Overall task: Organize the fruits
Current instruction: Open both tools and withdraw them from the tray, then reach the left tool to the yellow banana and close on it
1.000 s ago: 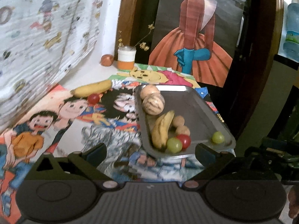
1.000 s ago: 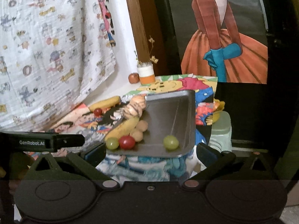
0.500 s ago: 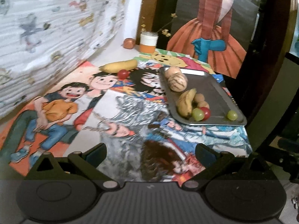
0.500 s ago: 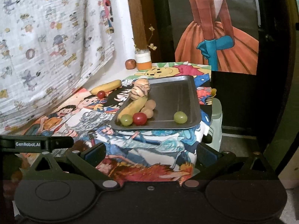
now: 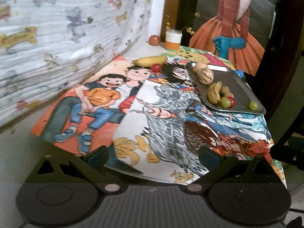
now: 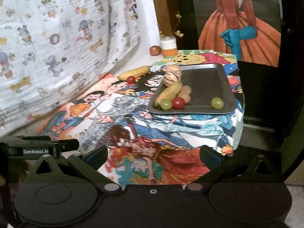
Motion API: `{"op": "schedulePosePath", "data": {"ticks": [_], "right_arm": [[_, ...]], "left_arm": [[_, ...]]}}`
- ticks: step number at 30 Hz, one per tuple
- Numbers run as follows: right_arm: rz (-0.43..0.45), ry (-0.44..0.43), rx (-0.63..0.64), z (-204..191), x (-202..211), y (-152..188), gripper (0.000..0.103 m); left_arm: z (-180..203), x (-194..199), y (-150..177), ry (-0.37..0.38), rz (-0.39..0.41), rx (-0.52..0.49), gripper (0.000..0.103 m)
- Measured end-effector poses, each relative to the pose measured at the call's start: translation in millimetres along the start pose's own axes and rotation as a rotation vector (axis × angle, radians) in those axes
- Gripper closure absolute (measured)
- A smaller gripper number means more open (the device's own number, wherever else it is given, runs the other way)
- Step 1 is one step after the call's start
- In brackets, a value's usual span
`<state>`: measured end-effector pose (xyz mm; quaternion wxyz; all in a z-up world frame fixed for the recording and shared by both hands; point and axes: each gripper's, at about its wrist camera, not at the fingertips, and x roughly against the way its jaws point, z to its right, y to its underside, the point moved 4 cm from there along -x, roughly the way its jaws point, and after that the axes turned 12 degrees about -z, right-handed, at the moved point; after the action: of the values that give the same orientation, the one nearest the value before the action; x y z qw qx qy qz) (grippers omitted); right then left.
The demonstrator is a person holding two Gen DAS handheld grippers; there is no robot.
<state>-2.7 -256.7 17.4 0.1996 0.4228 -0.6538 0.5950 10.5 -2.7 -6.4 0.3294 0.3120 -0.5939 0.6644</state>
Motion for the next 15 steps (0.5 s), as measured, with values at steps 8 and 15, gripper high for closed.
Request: {"op": "schedulePosePath", "data": {"ticks": [8,15], "right_arm": [[-0.095,-0.105,-0.115,-8,16,-76,0.0],[-0.114,-0.065,0.055,-29,41,-217,0.0]], "left_arm": [[-30,15,-55,-0.049,0.052,-0.011,0.0],[-51,26,-132,-0.097,0.117,-0.035,0.0]]}}
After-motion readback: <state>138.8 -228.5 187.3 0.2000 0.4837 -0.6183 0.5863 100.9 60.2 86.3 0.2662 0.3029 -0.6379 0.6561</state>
